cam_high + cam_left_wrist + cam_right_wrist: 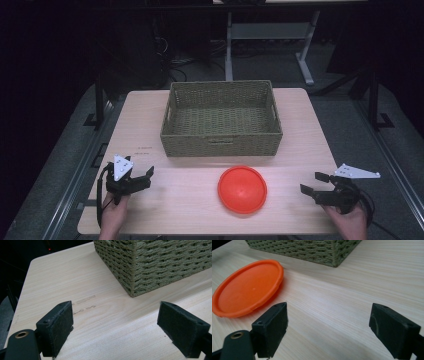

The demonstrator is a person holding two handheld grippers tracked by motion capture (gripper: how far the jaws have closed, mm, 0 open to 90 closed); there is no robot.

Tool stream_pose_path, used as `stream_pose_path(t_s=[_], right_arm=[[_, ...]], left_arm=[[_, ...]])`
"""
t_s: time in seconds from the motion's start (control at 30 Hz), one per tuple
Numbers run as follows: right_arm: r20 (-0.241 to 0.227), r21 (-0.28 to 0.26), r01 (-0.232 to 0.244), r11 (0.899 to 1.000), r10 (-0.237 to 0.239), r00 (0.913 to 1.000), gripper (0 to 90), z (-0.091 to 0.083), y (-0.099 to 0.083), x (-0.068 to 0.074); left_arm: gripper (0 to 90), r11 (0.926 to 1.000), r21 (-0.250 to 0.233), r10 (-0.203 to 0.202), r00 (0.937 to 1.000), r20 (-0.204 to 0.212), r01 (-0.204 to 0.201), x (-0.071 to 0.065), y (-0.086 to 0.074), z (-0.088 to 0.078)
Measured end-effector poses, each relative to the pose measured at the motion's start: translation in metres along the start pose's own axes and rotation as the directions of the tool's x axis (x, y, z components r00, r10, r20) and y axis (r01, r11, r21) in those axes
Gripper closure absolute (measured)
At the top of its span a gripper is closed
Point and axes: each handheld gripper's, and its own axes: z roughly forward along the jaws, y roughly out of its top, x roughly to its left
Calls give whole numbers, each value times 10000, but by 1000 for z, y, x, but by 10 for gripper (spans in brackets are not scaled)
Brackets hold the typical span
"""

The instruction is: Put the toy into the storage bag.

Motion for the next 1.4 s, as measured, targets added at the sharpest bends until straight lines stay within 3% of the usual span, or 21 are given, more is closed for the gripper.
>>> stream_pose_path(t_s=[0.23, 0.53, 0.87, 1.03, 1.23, 1.4], right_arm=[[-252, 114, 532, 9985, -529, 9983, 141, 7, 6, 14], [-769, 441, 800, 9958, -765, 9941, 141, 17, 13, 26], [-1005, 732, 1192, 9902, -1116, 9887, 143, 26, 25, 36], [-1168, 982, 1180, 9881, -1063, 9874, 144, 33, 30, 37], [-1522, 1284, 1509, 9802, -1309, 9796, 153, 44, 44, 49], [-1983, 1850, 1921, 9638, -1549, 9678, 176, 63, 59, 61]], left_arm=[[128, 9999, -114, -79, 9999, -119, 77, 1, 1, -2], [128, 10000, -35, 38, 10000, -40, -38, 0, 1, 0], [128, 10000, -47, 79, 9999, -115, -80, 0, 1, -2], [128, 9999, -67, 77, 9999, -97, -77, 0, 1, -2], [128, 9999, -81, 111, 9999, -116, -112, 1, 1, -1], [128, 9999, -79, 141, 9998, -110, -141, 0, 1, -2]])
